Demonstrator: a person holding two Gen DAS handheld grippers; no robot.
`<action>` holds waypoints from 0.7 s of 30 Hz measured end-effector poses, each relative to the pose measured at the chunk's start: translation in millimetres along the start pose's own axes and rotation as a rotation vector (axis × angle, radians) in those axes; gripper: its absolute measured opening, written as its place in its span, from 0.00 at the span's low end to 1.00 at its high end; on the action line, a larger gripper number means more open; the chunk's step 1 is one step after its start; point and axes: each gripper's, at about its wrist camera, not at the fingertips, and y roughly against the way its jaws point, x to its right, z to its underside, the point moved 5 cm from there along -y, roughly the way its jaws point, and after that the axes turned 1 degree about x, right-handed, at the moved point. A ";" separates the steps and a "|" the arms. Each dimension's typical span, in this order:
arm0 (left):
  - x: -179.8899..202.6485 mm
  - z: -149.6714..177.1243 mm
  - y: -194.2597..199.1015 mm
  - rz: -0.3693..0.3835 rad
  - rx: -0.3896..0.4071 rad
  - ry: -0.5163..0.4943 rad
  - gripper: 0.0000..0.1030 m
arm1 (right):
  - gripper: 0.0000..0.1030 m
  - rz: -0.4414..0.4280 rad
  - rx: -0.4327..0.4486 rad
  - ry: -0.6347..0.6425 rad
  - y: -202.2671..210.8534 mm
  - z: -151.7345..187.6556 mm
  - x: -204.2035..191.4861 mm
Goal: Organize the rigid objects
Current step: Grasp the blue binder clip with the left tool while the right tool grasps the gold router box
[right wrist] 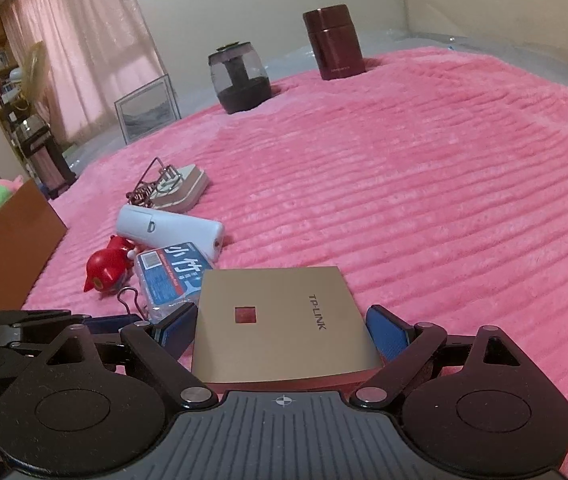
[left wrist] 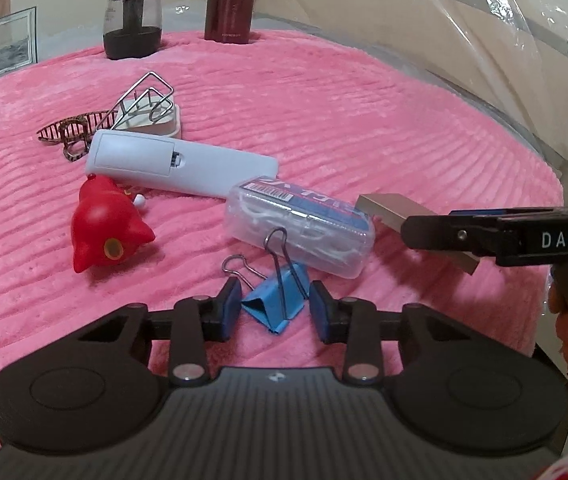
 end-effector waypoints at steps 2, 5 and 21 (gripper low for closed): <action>-1.6 0.9 6.8 0.002 0.004 0.009 0.18 | 0.85 0.003 0.010 0.014 2.4 0.2 -4.7; -4.4 5.4 23.0 -0.020 0.008 -0.001 0.18 | 0.85 0.010 0.022 0.038 8.3 2.8 -13.9; -61.0 64.2 95.3 -0.111 0.032 0.194 0.23 | 0.85 0.050 0.005 0.184 11.9 57.0 -69.1</action>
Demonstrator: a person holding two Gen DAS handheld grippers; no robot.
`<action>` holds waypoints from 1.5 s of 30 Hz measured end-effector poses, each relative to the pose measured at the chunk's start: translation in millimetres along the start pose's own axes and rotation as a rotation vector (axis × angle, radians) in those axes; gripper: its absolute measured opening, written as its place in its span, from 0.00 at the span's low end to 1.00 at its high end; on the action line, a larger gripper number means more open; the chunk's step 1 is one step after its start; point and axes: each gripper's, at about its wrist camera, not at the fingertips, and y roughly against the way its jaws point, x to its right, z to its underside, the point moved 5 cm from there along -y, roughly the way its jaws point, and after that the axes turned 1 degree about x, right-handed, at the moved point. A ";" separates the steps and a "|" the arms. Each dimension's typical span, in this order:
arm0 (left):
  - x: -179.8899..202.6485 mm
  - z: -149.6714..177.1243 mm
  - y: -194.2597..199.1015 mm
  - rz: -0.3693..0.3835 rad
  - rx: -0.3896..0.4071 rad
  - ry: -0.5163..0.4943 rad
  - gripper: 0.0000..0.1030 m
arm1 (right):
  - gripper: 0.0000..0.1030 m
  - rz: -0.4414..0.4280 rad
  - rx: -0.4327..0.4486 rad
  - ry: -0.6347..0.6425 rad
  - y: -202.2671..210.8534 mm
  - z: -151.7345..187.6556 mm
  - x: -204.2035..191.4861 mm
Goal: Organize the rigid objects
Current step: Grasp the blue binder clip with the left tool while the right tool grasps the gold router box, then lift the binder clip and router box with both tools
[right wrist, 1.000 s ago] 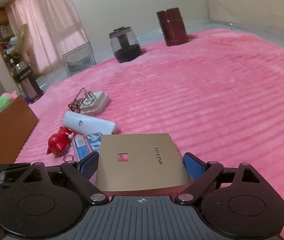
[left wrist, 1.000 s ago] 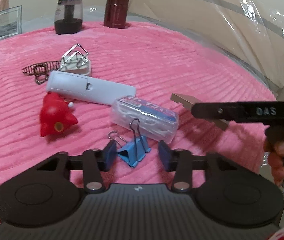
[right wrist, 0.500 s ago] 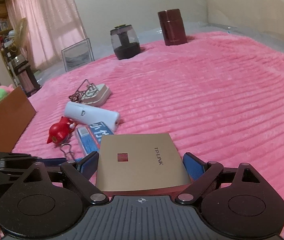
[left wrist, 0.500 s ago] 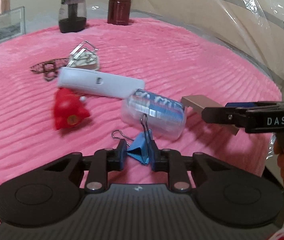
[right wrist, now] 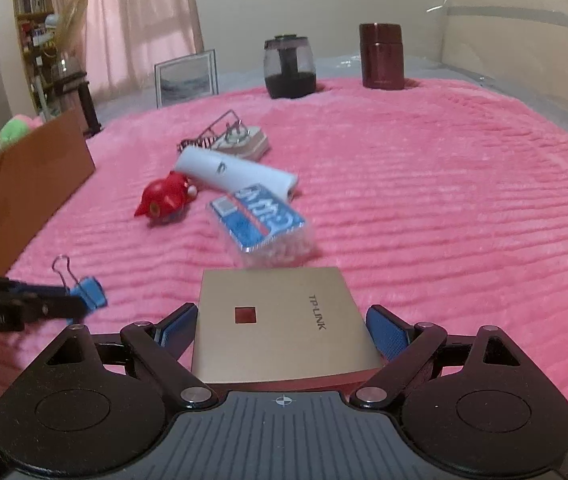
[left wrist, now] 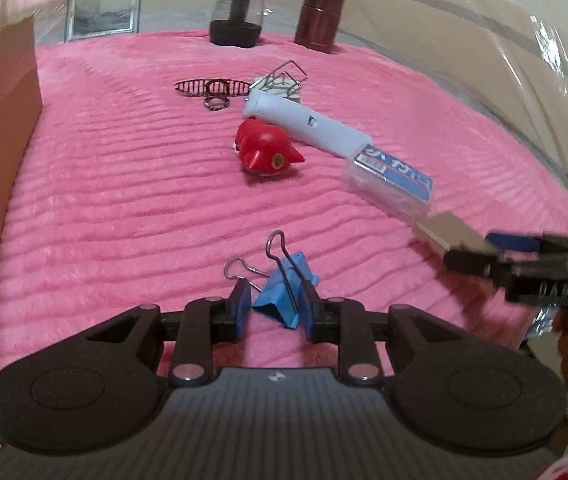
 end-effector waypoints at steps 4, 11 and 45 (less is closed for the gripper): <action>-4.4 -0.9 -5.3 0.030 0.015 0.080 0.26 | 0.85 0.013 -0.011 0.004 -2.2 5.9 2.0; -0.9 -2.5 -12.3 0.019 0.020 0.085 0.34 | 0.85 0.016 -0.021 0.003 -8.0 7.0 3.5; 3.5 -0.2 -5.9 -0.277 0.063 0.048 0.56 | 0.85 0.042 -0.007 0.002 -7.9 6.6 3.5</action>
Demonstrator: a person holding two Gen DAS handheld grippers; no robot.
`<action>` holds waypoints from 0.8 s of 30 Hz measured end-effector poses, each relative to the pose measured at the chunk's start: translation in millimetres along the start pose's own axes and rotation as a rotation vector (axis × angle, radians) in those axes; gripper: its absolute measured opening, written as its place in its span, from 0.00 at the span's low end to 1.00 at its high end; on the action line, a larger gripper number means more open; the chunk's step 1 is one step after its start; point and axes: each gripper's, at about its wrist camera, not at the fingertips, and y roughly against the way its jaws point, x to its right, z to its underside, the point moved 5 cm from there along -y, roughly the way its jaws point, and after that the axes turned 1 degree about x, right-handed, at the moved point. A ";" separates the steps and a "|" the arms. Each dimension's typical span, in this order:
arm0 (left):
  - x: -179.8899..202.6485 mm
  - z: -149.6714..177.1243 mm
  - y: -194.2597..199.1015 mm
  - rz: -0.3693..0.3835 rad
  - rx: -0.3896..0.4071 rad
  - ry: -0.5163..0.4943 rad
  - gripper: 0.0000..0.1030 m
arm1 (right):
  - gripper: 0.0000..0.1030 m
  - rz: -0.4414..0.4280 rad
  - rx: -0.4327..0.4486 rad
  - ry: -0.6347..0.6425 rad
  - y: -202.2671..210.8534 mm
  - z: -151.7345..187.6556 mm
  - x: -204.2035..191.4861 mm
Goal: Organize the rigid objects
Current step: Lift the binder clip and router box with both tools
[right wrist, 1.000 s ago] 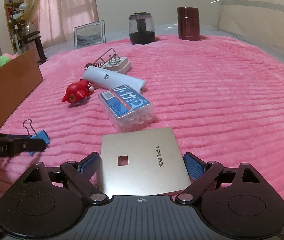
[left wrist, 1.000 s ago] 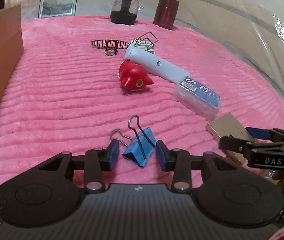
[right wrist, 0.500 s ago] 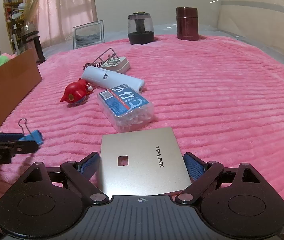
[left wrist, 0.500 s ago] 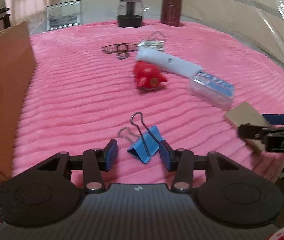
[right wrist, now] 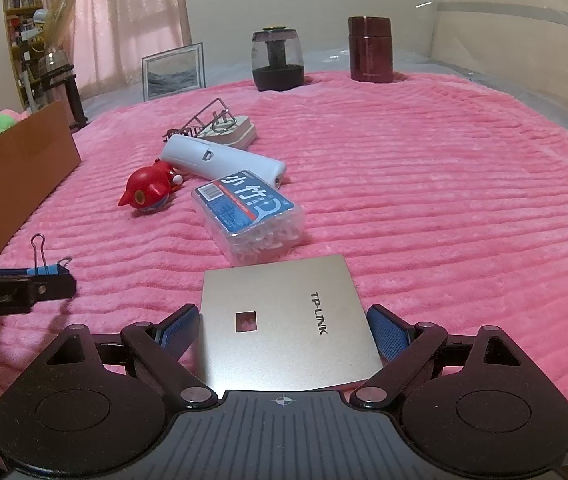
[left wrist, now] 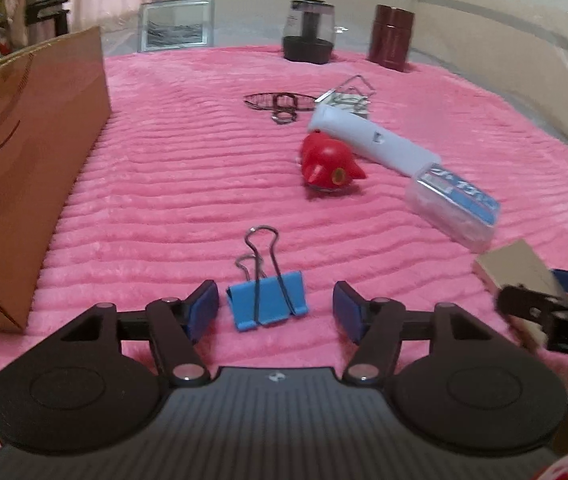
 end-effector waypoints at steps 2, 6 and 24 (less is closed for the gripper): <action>-2.4 -0.4 -1.8 -0.029 0.005 -0.009 0.50 | 0.85 0.003 0.002 0.009 0.6 0.8 -0.5; -10.8 1.1 2.2 -0.043 -0.002 -0.019 0.43 | 0.85 0.004 0.004 0.020 -0.6 1.5 -0.8; -11.6 -1.3 15.9 0.051 0.023 -0.105 0.33 | 0.84 0.049 0.001 0.084 0.4 2.3 -9.8</action>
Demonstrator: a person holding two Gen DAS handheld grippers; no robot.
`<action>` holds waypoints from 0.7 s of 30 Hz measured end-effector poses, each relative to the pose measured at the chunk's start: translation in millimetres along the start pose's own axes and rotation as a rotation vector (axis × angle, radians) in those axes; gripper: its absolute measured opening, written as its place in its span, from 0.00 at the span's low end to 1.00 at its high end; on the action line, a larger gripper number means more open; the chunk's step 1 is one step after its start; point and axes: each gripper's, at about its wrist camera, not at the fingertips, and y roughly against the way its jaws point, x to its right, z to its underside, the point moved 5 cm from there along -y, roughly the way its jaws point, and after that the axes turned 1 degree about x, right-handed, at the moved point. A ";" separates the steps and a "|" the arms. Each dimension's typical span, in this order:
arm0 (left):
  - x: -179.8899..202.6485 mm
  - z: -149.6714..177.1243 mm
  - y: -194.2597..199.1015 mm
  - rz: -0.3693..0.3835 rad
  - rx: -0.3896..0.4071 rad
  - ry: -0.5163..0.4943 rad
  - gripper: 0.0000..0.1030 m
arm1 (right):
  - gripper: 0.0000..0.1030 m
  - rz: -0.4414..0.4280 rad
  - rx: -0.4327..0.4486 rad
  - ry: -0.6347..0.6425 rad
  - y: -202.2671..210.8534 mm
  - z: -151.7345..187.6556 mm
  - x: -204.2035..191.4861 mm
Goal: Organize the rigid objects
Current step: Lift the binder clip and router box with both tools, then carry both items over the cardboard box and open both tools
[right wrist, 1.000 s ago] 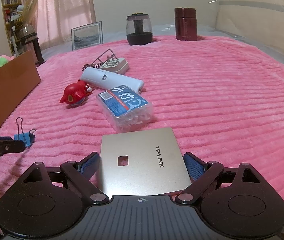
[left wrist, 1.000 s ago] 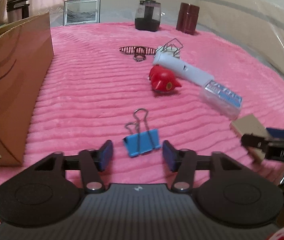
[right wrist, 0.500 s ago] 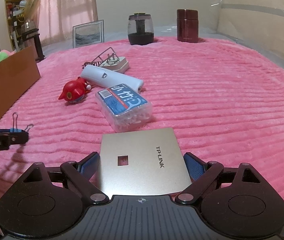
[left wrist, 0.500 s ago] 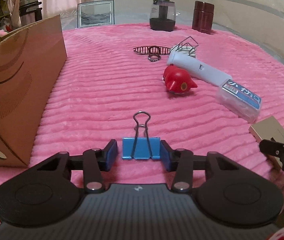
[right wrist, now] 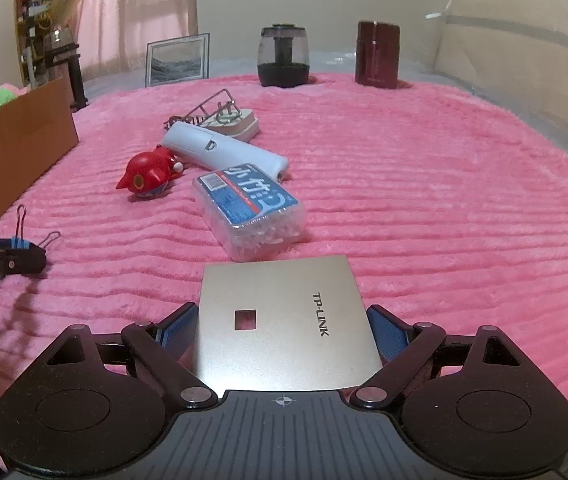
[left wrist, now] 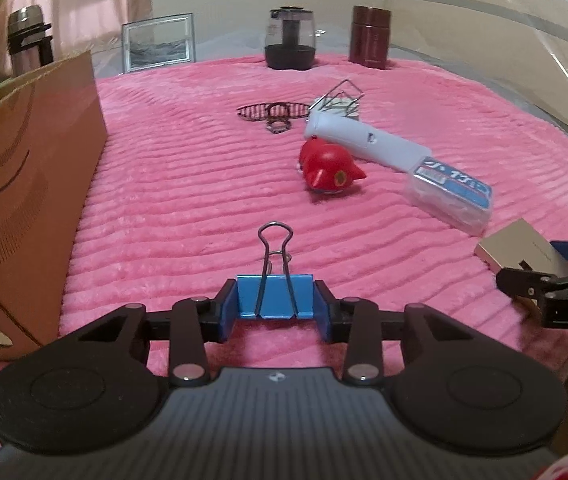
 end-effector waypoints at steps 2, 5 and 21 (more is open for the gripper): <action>-1.1 -4.0 5.5 0.013 0.009 0.012 0.33 | 0.84 0.011 0.019 -0.001 6.7 -1.8 -0.2; -1.0 -13.0 16.5 0.038 0.032 0.010 0.33 | 0.84 0.007 0.036 -0.025 17.7 -6.7 0.8; -96.8 -87.0 124.9 0.017 0.192 -0.061 0.33 | 0.84 -0.396 0.228 0.151 62.1 -145.1 -131.0</action>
